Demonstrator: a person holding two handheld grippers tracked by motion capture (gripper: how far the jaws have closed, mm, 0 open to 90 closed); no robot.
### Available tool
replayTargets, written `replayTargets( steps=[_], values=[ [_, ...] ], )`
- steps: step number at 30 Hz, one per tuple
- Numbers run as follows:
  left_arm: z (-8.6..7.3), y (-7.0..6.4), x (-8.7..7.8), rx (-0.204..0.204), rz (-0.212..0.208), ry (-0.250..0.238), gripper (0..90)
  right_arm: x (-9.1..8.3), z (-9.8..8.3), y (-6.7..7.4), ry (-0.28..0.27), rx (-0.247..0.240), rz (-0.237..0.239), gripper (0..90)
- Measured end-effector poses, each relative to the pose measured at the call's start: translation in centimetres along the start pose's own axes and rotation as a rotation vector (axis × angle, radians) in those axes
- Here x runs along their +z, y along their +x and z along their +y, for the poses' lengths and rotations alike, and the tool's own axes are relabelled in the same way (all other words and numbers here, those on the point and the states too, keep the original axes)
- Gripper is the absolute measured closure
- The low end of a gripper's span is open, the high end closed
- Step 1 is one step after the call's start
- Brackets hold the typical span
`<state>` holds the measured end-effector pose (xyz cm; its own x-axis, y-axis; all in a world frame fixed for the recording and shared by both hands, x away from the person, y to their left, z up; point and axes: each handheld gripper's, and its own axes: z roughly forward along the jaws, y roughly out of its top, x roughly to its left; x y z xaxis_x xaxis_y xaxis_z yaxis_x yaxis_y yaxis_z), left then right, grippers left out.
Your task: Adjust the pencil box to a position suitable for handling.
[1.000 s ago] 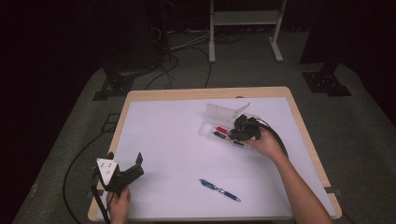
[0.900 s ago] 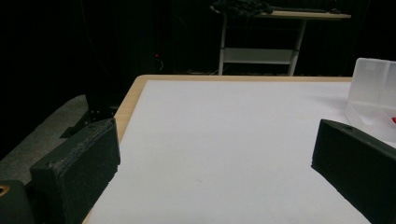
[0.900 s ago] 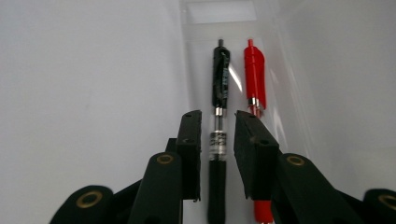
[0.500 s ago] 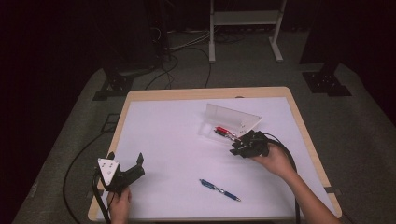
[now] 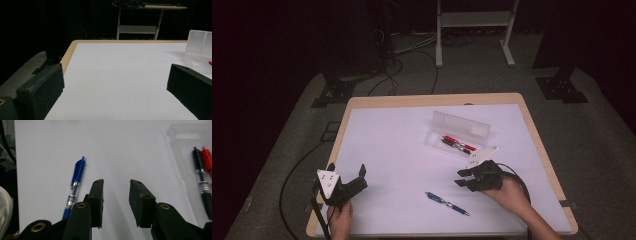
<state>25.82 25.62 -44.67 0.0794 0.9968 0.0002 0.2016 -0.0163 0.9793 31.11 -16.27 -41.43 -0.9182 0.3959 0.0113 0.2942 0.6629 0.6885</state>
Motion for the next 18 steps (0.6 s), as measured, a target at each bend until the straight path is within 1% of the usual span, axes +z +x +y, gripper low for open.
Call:
replayTargets(
  steps=[1,2,3,6,9,11,14,18],
  values=[
    [0.0,0.0,0.0,0.0,-0.002,0.0,0.3,0.2,-0.1,0.4,-0.003,-0.005,0.008,61.8],
    [0.0,0.0,0.0,0.0,-0.002,0.0,0.3,0.2,-0.1,0.4,-0.003,-0.005,0.008,61.8],
    [0.0,0.0,0.0,0.002,0.0,0.002,0.3,0.5,-0.1,1.0,0.003,-0.011,0.016,61.3],
    [0.0,0.1,0.1,0.0,-0.001,-0.001,0.3,1.2,-0.2,1.7,0.013,-0.025,0.031,60.4],
    [0.0,0.1,0.0,0.0,0.001,-0.001,0.3,1.6,-0.2,2.1,0.01,-0.023,0.047,60.4],
    [0.0,0.1,0.0,-0.001,0.001,-0.001,0.3,1.8,-0.2,2.4,0.003,-0.014,0.066,59.9],
    [0.0,0.1,0.0,0.001,0.002,-0.001,0.3,2.2,-0.3,2.9,0.002,-0.016,0.069,59.6],
    [0.0,0.1,0.0,0.0,0.001,-0.001,0.4,3.0,-0.6,3.5,0.02,-0.002,0.091,59.6]
  ],
)
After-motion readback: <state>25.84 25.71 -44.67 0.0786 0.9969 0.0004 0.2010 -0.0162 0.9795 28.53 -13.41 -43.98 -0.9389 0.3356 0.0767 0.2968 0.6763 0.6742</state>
